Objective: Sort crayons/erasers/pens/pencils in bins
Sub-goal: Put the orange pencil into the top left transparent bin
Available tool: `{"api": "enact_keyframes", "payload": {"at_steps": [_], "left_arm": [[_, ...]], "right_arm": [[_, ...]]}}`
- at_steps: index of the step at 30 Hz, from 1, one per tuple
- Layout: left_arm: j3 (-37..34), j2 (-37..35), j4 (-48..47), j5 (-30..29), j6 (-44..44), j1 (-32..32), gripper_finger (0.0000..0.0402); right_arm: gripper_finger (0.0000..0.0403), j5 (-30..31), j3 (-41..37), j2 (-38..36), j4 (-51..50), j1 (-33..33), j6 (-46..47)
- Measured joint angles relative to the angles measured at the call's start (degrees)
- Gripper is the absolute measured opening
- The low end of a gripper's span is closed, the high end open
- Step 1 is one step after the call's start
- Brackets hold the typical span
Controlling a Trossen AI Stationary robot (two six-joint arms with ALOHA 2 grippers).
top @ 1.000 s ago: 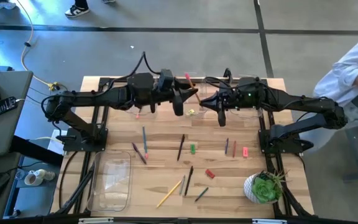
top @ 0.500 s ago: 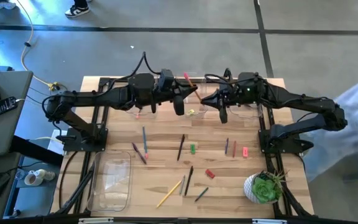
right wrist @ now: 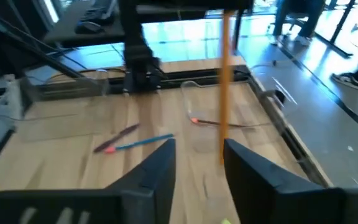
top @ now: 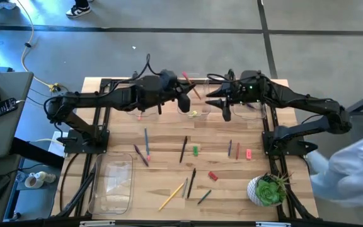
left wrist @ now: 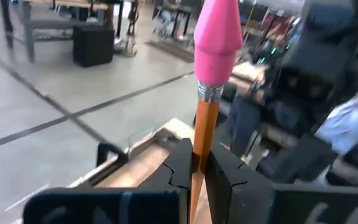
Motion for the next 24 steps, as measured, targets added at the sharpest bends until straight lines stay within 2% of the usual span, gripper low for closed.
{"api": "enact_keyframes", "payload": {"at_steps": [5,13,24], "left_arm": [[0.0,-1.0,-8.5,-3.0,-4.4,1.4,0.0006],[0.0,-5.3,-25.4,-4.4,-10.4,5.7,0.0006],[0.0,-7.7,-56.7,-5.7,-18.2,14.3,0.0006]], "right_arm": [[0.0155,1.3,0.0,0.0,-2.2,-1.3,-0.6],[0.0161,1.6,0.0,0.1,-3.0,-2.8,-2.1],[0.0161,1.6,0.0,0.1,-3.1,-3.2,-3.0]]}}
